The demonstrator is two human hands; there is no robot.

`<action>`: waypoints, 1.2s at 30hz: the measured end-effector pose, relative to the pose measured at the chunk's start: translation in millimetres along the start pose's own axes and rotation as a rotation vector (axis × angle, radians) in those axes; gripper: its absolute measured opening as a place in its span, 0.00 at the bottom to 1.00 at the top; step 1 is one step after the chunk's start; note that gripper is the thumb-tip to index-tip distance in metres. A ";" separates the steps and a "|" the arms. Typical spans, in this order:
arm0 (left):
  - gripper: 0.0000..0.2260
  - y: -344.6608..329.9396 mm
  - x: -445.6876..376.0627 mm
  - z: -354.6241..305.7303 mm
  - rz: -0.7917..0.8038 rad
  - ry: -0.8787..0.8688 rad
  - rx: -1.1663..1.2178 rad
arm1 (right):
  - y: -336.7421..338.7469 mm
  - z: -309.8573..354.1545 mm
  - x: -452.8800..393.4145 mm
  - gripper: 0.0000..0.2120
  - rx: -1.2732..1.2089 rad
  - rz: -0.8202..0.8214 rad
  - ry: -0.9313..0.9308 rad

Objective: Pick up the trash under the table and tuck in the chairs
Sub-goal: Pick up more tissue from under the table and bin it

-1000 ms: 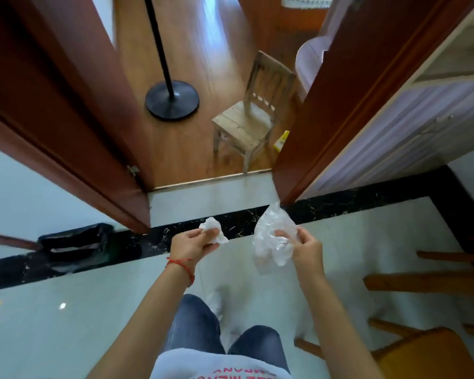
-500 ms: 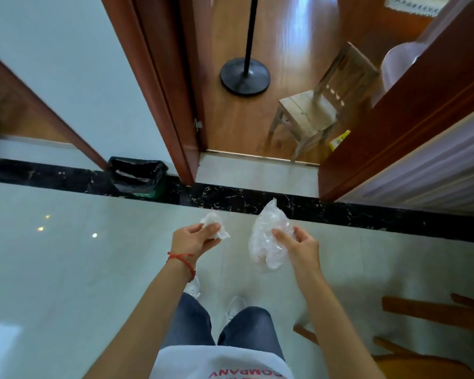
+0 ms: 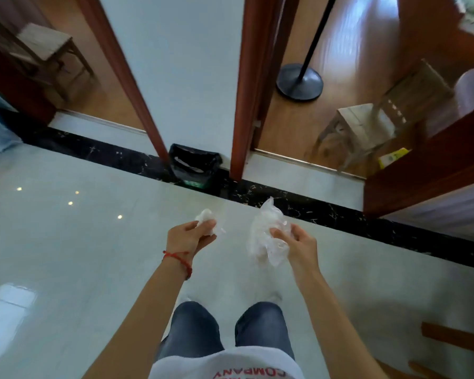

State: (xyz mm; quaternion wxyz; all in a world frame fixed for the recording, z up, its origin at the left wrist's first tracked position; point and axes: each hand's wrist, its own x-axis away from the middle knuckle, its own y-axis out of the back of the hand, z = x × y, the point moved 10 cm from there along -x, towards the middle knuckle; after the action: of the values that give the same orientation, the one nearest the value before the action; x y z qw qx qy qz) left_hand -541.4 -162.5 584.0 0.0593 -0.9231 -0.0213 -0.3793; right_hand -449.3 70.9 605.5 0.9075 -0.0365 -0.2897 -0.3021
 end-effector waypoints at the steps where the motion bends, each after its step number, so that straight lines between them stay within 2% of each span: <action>1: 0.08 18.2 -5.5 -7.5 -0.012 -0.003 0.003 | -17.0 -1.8 1.7 0.04 0.007 0.002 -0.002; 6: 0.11 91.4 -27.9 -39.8 -0.049 0.006 -0.003 | -87.0 -8.7 5.4 0.07 0.015 -0.009 -0.033; 12: 0.08 125.1 -57.5 -71.9 -0.059 0.014 0.049 | -140.0 -3.4 -4.5 0.10 0.069 -0.001 -0.040; 22: 0.10 119.6 -136.8 -109.5 -0.077 0.079 0.031 | -201.9 25.2 -81.6 0.06 0.047 0.020 -0.066; 26: 0.07 118.5 -171.5 -131.8 -0.098 0.106 0.001 | -227.0 38.2 -119.8 0.04 0.070 0.025 -0.084; 30: 0.12 113.5 -208.7 -157.6 -0.119 0.112 -0.028 | -248.1 53.1 -160.2 0.07 0.125 0.014 -0.084; 34: 0.05 98.9 -243.1 -173.3 -0.069 0.142 -0.042 | -258.6 53.4 -190.2 0.07 0.121 -0.035 -0.102; 36: 0.05 89.0 -264.3 -176.8 -0.040 0.161 -0.057 | -263.7 51.5 -201.6 0.06 0.096 -0.071 -0.112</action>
State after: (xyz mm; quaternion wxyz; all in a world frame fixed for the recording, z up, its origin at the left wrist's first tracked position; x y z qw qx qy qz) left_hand -845.4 -271.5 514.7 0.0272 -0.8903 -0.0240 -0.4539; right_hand -756.4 -25.4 509.1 0.8791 0.0005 -0.3554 -0.3175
